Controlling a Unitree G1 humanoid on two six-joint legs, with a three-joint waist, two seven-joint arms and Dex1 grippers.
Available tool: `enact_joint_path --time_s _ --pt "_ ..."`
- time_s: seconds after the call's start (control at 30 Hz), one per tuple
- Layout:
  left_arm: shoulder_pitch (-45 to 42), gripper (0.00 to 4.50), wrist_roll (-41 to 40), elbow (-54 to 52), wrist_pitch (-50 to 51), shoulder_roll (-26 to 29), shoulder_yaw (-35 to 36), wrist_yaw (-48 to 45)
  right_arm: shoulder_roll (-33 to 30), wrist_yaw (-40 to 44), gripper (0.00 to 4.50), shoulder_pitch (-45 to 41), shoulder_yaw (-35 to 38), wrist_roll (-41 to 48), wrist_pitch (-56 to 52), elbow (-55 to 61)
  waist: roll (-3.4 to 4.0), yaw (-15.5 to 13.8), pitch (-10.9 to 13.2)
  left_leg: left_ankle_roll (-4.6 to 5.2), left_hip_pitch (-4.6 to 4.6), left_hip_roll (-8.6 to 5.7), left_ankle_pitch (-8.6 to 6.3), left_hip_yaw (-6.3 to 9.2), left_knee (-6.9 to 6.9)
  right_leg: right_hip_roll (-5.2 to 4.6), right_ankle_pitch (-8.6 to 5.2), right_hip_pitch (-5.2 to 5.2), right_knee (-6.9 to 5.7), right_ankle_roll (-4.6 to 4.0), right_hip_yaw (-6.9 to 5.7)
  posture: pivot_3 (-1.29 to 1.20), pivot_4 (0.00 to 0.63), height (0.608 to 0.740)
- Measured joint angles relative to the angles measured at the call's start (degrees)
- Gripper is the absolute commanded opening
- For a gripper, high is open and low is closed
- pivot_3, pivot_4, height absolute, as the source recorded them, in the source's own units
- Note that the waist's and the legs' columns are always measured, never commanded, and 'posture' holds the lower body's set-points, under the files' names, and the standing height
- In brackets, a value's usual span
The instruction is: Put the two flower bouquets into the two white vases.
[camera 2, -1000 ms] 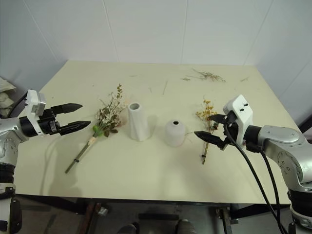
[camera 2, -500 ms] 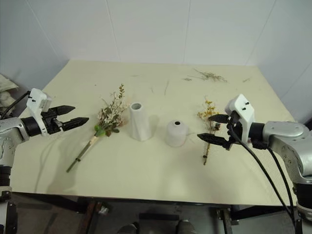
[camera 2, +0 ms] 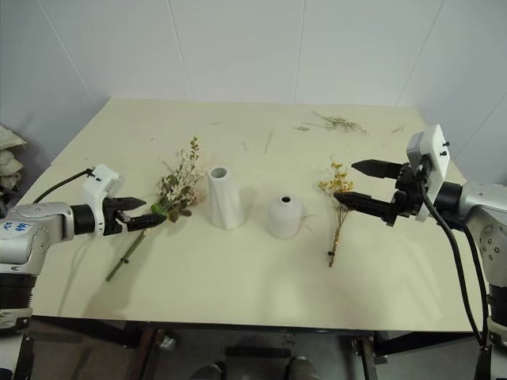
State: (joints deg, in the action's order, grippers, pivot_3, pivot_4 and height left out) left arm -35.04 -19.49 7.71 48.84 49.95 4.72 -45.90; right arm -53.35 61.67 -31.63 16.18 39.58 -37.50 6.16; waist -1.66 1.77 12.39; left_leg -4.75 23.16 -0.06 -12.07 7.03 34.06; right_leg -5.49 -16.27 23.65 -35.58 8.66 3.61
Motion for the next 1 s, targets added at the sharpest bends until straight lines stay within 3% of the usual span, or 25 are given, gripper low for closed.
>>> enact_joint_path --time_s 0.17,0.4,0.53,0.9,1.0 --pt "-1.87 4.48 2.98 2.73 2.80 -1.22 -5.79 1.03 -2.68 1.24 4.50 0.19 1.64 -0.12 0.03 -1.65 -0.01 -0.13 0.00 0.00 0.02 -0.01 0.00 0.01 0.03 0.00 0.00 -0.01 0.01 0.00 0.00 0.00 0.150 0.740" --pt "-6.05 4.48 5.35 6.45 3.73 -2.06 -8.15 1.60 -2.80 1.28 4.50 1.06 2.33 -0.18 0.06 -1.72 0.00 0.00 0.00 0.00 0.00 -0.01 0.00 0.00 0.03 0.00 0.00 0.00 -0.01 0.00 0.00 0.00 0.150 0.740" --pt "-7.88 3.65 6.53 9.20 3.85 -2.98 -9.55 1.47 -3.03 1.29 4.50 1.41 2.43 -0.18 0.05 -1.70 0.00 -0.02 0.00 0.00 0.02 -0.01 0.00 0.00 0.04 0.00 0.00 0.00 0.00 0.00 0.00 0.00 0.150 0.740" --pt "-10.50 0.18 7.46 12.79 3.45 -3.25 -10.15 1.34 -4.22 2.39 4.50 3.14 4.34 0.07 0.18 -1.72 0.00 -0.10 0.00 -0.01 0.02 -0.01 0.00 0.00 0.07 0.00 0.00 0.00 -0.02 0.01 0.00 0.00 0.150 0.740" --pt "-14.62 0.13 8.82 19.60 -2.67 -4.50 -8.44 4.21 -3.90 2.34 4.50 3.27 6.27 1.46 0.46 -1.65 -0.01 -0.18 0.01 -0.01 0.02 -0.01 0.00 0.01 0.12 0.00 0.01 -0.01 -0.03 0.03 0.00 0.00 0.150 0.740"
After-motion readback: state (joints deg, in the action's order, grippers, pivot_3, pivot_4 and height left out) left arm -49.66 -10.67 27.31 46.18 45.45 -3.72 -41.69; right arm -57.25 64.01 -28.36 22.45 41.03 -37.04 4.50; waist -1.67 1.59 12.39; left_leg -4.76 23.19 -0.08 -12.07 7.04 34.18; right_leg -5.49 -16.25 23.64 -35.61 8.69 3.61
